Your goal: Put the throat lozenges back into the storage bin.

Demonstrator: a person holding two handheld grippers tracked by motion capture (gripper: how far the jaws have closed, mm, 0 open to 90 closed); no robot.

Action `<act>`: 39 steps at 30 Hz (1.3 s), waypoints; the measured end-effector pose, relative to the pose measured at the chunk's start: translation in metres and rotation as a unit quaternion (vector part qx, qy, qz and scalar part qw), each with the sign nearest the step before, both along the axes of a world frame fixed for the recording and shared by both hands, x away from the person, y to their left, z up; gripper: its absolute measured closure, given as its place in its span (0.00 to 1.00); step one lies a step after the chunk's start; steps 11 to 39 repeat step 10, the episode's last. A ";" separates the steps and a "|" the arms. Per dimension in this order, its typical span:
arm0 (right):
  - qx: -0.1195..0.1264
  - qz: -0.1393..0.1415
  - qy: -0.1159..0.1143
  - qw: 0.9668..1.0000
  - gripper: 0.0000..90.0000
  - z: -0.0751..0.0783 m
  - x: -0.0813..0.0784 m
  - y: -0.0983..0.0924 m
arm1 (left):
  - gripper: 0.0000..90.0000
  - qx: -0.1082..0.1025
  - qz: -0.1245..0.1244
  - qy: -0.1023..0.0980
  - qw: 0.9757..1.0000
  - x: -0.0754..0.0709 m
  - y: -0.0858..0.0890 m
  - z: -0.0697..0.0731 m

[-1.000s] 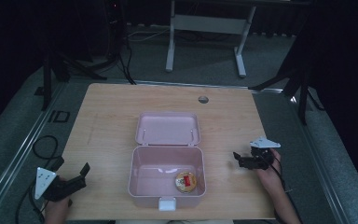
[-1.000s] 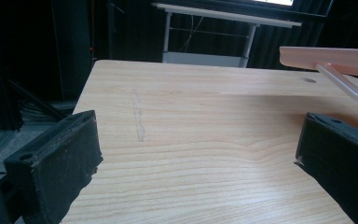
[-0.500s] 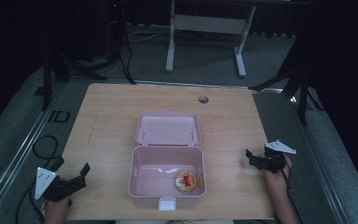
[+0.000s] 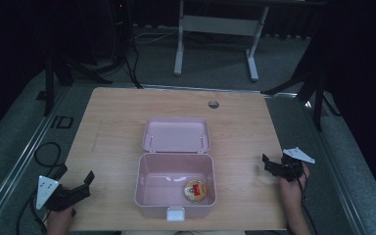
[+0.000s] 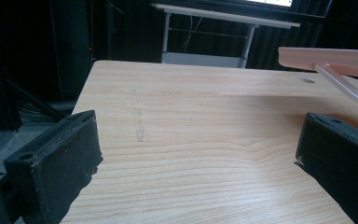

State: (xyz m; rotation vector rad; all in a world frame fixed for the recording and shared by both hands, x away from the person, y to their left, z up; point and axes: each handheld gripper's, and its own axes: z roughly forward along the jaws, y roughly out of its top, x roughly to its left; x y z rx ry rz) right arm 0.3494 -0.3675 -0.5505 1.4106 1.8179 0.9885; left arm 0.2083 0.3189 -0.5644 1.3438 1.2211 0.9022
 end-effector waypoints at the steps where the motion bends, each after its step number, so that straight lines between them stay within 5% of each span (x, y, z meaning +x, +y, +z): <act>1: -0.005 0.005 -0.001 1.000 0.13 -0.001 0.000 0.001 | 0.00 0.000 0.000 0.000 1.000 0.000 0.000 0.000; 39: -0.017 0.008 0.002 1.000 0.13 -0.003 0.002 0.002 | 0.00 -0.001 0.000 0.000 1.000 0.000 0.000 0.000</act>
